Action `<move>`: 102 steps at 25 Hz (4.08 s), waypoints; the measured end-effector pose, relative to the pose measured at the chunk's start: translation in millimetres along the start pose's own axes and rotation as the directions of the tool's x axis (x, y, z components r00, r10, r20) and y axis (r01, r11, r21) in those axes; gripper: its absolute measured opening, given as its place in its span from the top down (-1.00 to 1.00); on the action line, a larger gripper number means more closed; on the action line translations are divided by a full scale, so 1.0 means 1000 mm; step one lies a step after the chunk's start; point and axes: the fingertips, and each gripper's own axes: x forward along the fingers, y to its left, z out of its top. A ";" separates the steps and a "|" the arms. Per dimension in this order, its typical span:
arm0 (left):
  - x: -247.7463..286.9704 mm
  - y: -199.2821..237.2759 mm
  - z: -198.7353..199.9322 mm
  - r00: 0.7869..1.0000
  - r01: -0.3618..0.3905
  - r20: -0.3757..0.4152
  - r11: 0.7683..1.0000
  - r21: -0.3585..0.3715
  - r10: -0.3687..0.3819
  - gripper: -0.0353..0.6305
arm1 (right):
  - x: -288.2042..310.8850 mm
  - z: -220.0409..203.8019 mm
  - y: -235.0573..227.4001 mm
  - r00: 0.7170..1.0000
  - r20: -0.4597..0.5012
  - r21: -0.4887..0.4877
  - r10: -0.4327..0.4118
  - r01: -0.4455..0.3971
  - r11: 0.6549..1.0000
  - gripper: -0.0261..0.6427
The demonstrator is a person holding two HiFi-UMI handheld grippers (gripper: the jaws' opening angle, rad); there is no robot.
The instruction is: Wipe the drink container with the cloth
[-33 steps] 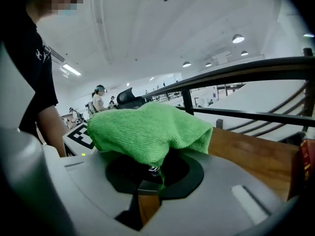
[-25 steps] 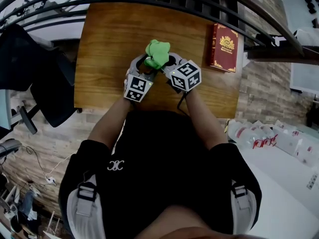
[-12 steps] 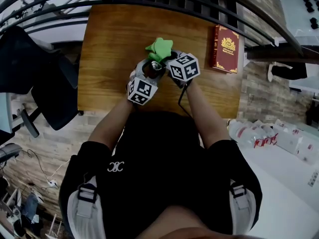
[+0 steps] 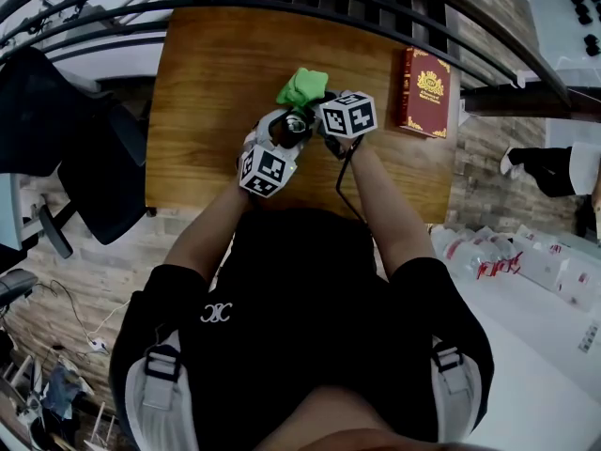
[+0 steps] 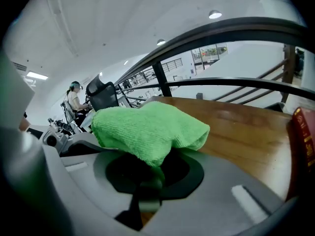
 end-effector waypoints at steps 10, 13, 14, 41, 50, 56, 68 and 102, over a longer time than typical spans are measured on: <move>-0.004 0.000 -0.004 1.000 0.000 -0.014 1.000 -0.002 0.000 -0.04 | -0.009 -0.021 -0.033 0.996 -0.038 0.072 -0.084 0.087 0.994 0.78; -0.005 0.003 -0.005 1.000 -0.008 -0.013 1.000 -0.024 0.008 -0.04 | -0.015 -0.028 -0.035 0.996 -0.032 0.095 -0.083 0.086 0.992 0.78; -0.005 0.004 -0.005 1.000 -0.012 -0.013 1.000 -0.027 0.012 -0.04 | -0.017 -0.030 -0.036 0.996 -0.032 0.101 -0.083 0.085 0.991 0.78; -0.004 0.012 -0.002 0.998 -0.054 -0.025 0.993 -0.106 0.051 -0.04 | -0.061 -0.028 0.054 0.997 -0.058 -0.189 0.047 -0.057 0.980 0.78; -0.005 0.014 -0.005 0.998 -0.052 -0.041 0.993 -0.110 0.048 -0.04 | -0.050 -0.032 0.015 0.997 -0.083 -0.133 -0.005 -0.006 0.991 0.78; -0.008 0.017 -0.010 0.998 -0.056 -0.052 0.984 -0.168 0.048 -0.04 | -0.042 -0.048 -0.007 0.993 -0.102 -0.069 -0.055 0.048 0.996 0.78; -0.014 0.036 -0.025 0.997 -0.080 -0.043 0.874 -0.479 0.068 -0.04 | -0.039 -0.057 -0.001 0.992 -0.114 -0.062 -0.061 0.054 0.997 0.78; -0.024 0.076 -0.044 0.985 -0.144 -0.093 0.385 -0.911 0.148 -0.04 | 0.018 -0.115 0.054 0.960 -0.274 -0.062 0.049 -0.069 0.996 0.77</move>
